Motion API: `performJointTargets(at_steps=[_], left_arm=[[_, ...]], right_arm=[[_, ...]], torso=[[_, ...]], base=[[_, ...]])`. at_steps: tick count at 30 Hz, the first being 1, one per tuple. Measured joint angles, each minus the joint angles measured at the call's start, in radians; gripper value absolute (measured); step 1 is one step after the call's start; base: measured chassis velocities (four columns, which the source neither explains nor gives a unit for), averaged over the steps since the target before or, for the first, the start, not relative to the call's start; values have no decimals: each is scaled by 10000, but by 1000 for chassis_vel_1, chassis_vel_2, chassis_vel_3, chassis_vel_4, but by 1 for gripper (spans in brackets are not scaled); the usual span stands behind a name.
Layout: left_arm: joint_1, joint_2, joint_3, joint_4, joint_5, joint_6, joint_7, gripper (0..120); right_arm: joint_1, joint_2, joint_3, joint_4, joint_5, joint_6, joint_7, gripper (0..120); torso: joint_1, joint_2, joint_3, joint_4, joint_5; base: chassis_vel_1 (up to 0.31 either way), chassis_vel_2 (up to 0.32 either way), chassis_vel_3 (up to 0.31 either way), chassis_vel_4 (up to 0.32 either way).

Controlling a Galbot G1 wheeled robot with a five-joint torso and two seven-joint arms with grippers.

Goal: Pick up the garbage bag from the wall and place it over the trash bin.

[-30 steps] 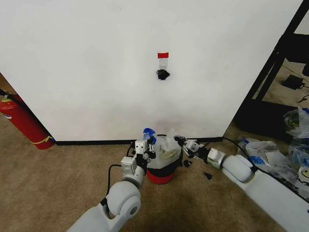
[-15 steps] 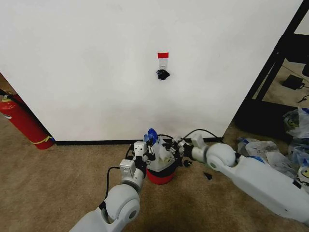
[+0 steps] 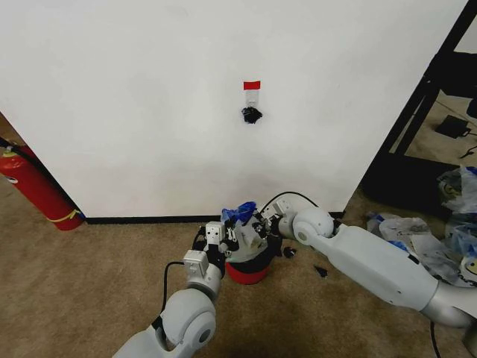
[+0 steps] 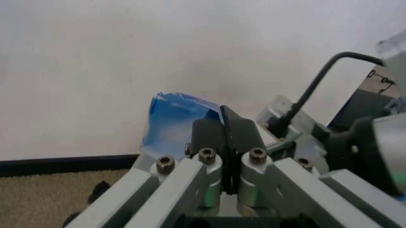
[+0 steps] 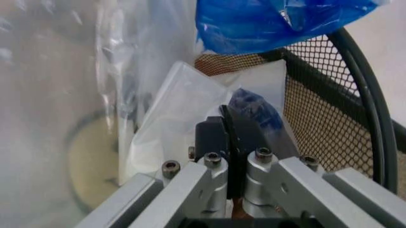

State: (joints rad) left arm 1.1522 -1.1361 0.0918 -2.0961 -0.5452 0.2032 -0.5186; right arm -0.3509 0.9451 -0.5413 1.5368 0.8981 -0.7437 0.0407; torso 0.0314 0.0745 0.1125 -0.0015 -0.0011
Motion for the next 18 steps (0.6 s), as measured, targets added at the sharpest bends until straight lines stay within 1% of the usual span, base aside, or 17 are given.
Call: performJointTargets(at_steps=[5, 6, 8, 9, 12, 13, 15, 16, 17, 18], left_arm=[[9, -69, 90, 86, 42, -1, 1, 0], [15, -79, 100, 98, 49, -1, 1, 0], [11, -123, 139, 170, 78, -12, 2, 0], [11, -123, 139, 170, 78, -12, 2, 0], [-31, -209, 172, 267, 108, -32, 4, 0], [-39, -222, 179, 283, 110, -34, 4, 0], [-83, -279, 219, 369, 133, -52, 5, 0], [-83, -279, 219, 369, 133, -52, 5, 0], [-95, -296, 231, 393, 140, -56, 6, 0], [-119, -340, 269, 448, 161, -66, 7, 0]], right_arm=[[5, 38, 30, -120, -61, 41, 57, 0], [-4, -10, 49, -79, -37, 48, 69, 2], [-60, -328, 112, 242, 139, 70, 101, 14], [-60, -328, 112, 242, 139, 70, 101, 14], [-293, -847, 333, 815, 521, 80, 171, 25], [-328, -918, 378, 893, 570, 81, 176, 26], [-616, -1373, 745, 1405, 770, 92, 185, 36], [-616, -1373, 745, 1405, 770, 92, 185, 36], [-720, -1492, 918, 1543, 846, 94, 185, 41], [-972, -1724, 1342, 1824, 1071, 100, 189, 48]], torso=[[0, -1, 0, 2, 1], [0, -1, 0, 3, 2], [0, -1, 0, 2, 1], [0, -1, 0, 2, 1], [0, 0, 0, -1, 2], [0, 0, 0, -1, 3], [0, 0, 0, -1, 0], [0, 0, 0, -1, 0], [0, -1, -1, -1, 1], [0, 0, 0, -1, 2]], base=[[0, 0, 0, 0], [0, 0, 0, 0], [0, 0, 0, 0], [0, 0, 0, 0], [0, 0, 0, 0], [0, 0, 0, 0], [0, 0, 0, 0], [0, 0, 0, 0], [0, 0, 0, 0], [0, 0, 0, 0]])
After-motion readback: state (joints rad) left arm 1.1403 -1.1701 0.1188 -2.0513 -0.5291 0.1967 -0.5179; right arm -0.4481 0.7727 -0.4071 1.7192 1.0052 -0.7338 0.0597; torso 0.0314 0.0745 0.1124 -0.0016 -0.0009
